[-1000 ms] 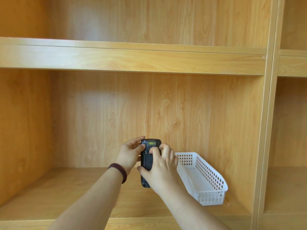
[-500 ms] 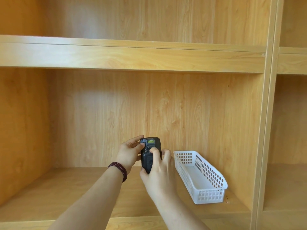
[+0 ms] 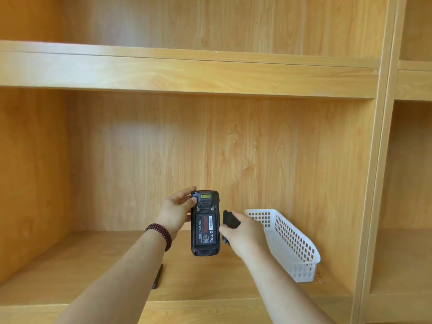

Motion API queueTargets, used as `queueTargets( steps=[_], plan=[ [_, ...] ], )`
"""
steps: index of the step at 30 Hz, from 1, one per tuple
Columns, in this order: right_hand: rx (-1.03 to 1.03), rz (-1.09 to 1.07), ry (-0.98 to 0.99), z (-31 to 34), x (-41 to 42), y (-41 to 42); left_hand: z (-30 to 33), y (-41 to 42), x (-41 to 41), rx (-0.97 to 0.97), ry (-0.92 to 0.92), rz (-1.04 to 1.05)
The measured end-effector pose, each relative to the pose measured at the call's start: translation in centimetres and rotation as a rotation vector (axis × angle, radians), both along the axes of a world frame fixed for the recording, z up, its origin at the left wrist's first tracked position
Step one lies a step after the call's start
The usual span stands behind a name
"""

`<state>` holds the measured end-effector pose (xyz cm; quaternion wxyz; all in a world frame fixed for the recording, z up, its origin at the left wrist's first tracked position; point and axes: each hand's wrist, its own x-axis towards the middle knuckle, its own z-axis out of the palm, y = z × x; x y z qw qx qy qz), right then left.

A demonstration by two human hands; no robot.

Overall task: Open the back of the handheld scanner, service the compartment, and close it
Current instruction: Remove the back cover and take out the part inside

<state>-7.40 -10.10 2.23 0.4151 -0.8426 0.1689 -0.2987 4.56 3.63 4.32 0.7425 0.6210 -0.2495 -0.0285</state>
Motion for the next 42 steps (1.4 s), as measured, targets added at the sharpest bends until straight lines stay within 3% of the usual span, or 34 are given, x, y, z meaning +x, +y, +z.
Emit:
queueTargets(
  steps=[6, 13, 22, 24, 28, 31, 36, 42],
  plan=[
    [-0.083, -0.011, 0.304, -3.7, 1.1, -0.2, -0.1, 0.5, 0.6, 0.007, 0.012, 0.042],
    [-0.544, -0.095, 0.554, -7.0, 2.2, -0.7, -0.6, 0.4, 0.8, 0.014, 0.023, 0.040],
    [-0.552, -0.094, 0.699, -7.7, 2.5, -1.3, -0.7, -0.5, 0.6, 0.027, 0.029, 0.021],
    [-0.501, -0.094, 0.615, -7.2, 2.4, -1.5, -0.7, -0.6, 0.6, 0.028, 0.029, 0.019],
    [-0.434, -0.080, 0.112, -3.8, 1.6, -1.7, -0.5, -0.8, 0.7, 0.032, 0.017, 0.018],
    [-0.586, 0.081, -0.138, -1.1, 0.6, -1.4, -0.4, -1.1, 0.7, 0.028, 0.007, 0.007],
    [-0.954, 0.237, -0.186, -0.6, 0.4, -0.5, -0.3, -1.2, 0.5, 0.032, -0.005, 0.010],
    [-1.075, 0.216, -0.147, -2.4, 1.0, -0.7, 0.0, -0.9, -0.1, 0.031, -0.012, 0.016]
  ],
)
